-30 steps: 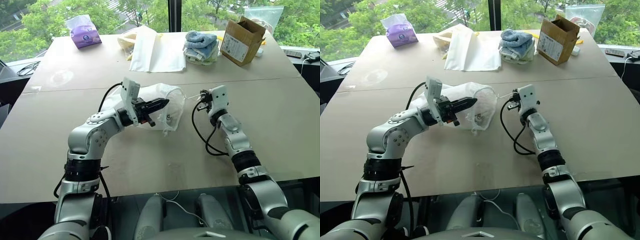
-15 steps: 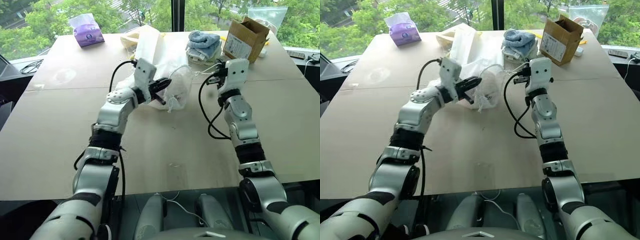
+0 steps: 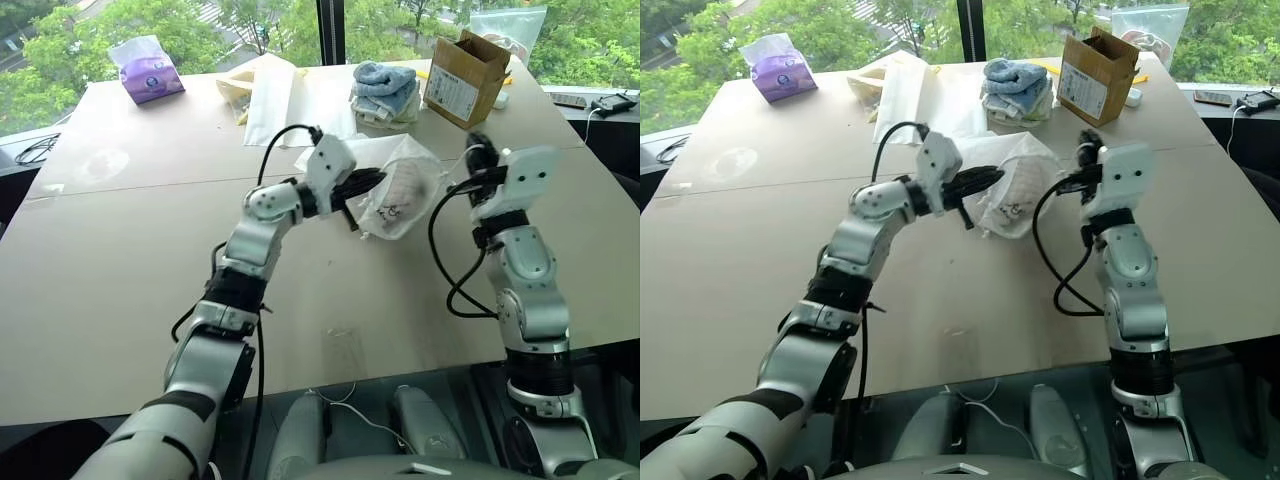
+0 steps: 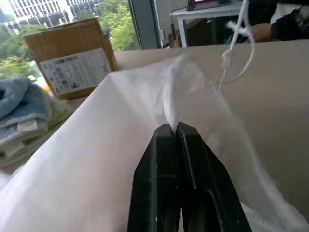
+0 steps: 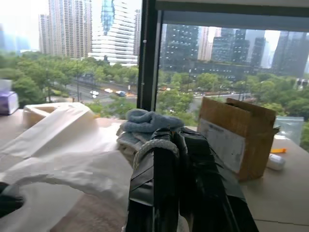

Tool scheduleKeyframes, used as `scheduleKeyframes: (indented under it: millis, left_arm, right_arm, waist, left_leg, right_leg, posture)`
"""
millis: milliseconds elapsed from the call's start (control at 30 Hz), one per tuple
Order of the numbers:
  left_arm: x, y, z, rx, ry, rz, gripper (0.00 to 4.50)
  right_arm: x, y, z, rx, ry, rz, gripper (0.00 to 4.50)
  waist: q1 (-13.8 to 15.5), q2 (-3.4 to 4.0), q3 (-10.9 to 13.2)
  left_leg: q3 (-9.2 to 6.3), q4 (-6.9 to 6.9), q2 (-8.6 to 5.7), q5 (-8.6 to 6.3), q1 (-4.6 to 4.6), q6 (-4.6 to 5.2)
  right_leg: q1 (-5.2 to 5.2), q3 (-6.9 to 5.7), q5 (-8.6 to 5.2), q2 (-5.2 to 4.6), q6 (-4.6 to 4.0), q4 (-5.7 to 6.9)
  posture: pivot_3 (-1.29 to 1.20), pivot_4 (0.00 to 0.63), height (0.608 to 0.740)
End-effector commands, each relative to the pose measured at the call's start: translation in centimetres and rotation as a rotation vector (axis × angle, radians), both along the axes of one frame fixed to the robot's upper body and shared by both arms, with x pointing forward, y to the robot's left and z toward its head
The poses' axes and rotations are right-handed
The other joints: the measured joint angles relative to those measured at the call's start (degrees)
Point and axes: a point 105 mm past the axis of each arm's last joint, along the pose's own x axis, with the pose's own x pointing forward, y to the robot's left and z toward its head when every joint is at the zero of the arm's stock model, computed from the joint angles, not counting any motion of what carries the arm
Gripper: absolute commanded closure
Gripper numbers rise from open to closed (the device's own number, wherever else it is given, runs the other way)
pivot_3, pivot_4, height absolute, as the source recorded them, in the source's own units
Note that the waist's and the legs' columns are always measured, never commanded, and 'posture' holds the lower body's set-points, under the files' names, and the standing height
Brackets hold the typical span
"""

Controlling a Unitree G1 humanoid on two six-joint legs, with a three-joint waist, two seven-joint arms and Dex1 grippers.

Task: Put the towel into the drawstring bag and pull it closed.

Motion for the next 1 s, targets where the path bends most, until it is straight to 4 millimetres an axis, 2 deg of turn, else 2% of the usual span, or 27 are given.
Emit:
scheduleKeyframes:
  millis: [33,133,167,267,333,400,500,567,733,900,1000]
  left_arm:
    - [-1.2,1.0,2.4,-0.022,-0.099,0.065,2.83]
    - [-2.8,1.3,3.2,-0.071,-0.131,0.104,1.31]
    - [-3.6,1.3,3.4,-0.095,-0.143,0.107,1.31]
    - [-6.5,1.6,1.0,-0.04,-0.165,0.136,1.31]
    - [-7.5,1.8,-1.2,0.048,-0.187,0.158,1.31]
    - [-8.0,1.8,-2.5,0.125,-0.23,0.16,1.31]
    - [-7.3,1.9,-3.9,0.182,-0.3,0.22,1.31]
    - [-6.2,2.0,-4.3,0.156,-0.307,0.271,1.31]
    - [-5.6,0.4,-5.2,0.229,-0.399,0.192,1.31]
    - [-4.2,0.5,-3.9,0.215,-0.474,0.232,1.31]
    - [-4.1,0.5,-3.5,0.211,-0.5,0.237,1.31]
  right_arm:
    - [-0.9,1.0,1.0,0.011,-0.02,0.058,4.5]
    - [-0.7,1.0,0.9,0.007,-0.009,0.061,4.5]
    - [-0.6,0.9,0.9,0.006,-0.008,0.058,4.5]
    - [-0.2,0.3,1.0,0.001,-0.007,0.039,4.5]
    - [-0.1,0.0,0.9,0.003,-0.003,0.028,4.5]
    - [-0.1,-0.1,0.9,0.005,0.0,0.023,4.5]
    - [-0.1,-0.1,0.7,0.008,0.006,0.019,4.5]
    - [-0.3,-0.1,0.5,0.002,0.012,0.015,4.5]
    - [-0.5,-0.2,0.1,0.0,0.028,-0.001,4.5]
    - [-0.7,-0.6,-0.1,-0.004,0.039,-0.016,4.5]
    - [-0.8,-0.7,-0.4,-0.008,0.049,-0.024,4.5]
  waist:
    - [0.8,-0.01,0.0]
    - [2.2,-0.02,0.0]
    - [2.6,-0.02,0.0]
    - [2.8,-0.01,0.0]
    - [2.7,-0.01,0.0]
    - [2.8,-0.01,0.0]
    - [3.5,-0.01,0.0]
    - [3.7,-0.01,0.0]
    - [3.6,-0.02,0.0]
    - [3.4,-0.02,0.0]
    - [3.4,-0.02,0.0]
  left_leg:
    - [-0.01,0.02,-0.02,0.0,-0.02,0.0]
    - [-0.08,0.07,-0.16,-0.01,-0.1,0.01]
    - [-0.11,0.08,-0.16,-0.01,-0.11,0.02]
    - [-0.14,0.02,-0.13,-0.01,-0.07,0.01]
    - [-0.11,-0.01,-0.12,-0.01,-0.04,0.01]
    - [-0.1,-0.03,-0.1,-0.01,0.0,0.01]
    - [-0.11,-0.01,-0.1,-0.1,0.03,0.17]
    - [-0.11,0.03,-0.13,-0.12,0.03,0.2]
    - [-0.15,0.04,-0.17,-0.06,-0.01,0.11]
    - [-0.15,0.02,-0.15,-0.07,-0.02,0.11]
    - [-0.13,0.03,-0.16,-0.07,-0.03,0.11]
  right_leg:
    - [0.0,-0.01,0.0,-0.04,0.0,0.0]
    - [0.04,-0.09,0.0,-0.19,0.01,-0.09]
    - [0.06,-0.13,0.0,-0.2,0.01,-0.11]
    - [0.09,-0.16,0.0,-0.19,0.0,-0.12]
    - [0.08,-0.14,0.0,-0.17,0.0,-0.11]
    - [0.09,-0.13,0.0,-0.14,0.0,-0.09]
    - [0.12,-0.16,0.0,-0.12,0.0,-0.08]
    - [0.17,-0.17,0.0,-0.15,0.0,-0.08]
    - [0.17,-0.24,0.0,-0.17,0.0,-0.1]
    - [0.14,-0.25,0.0,-0.15,0.0,-0.09]
    - [0.14,-0.24,0.0,-0.16,0.0,-0.1]
  posture:
    - [0.0,0.15,0.74]
    - [0.0,0.15,0.74]
    - [0.0,0.15,0.74]
    - [0.0,0.15,0.74]
    - [0.0,0.15,0.74]
    - [0.0,0.15,0.74]
    - [0.0,0.15,0.74]
    - [0.0,0.15,0.74]
    - [0.0,0.15,0.74]
    - [0.0,0.15,0.74]
    - [0.0,0.15,0.74]
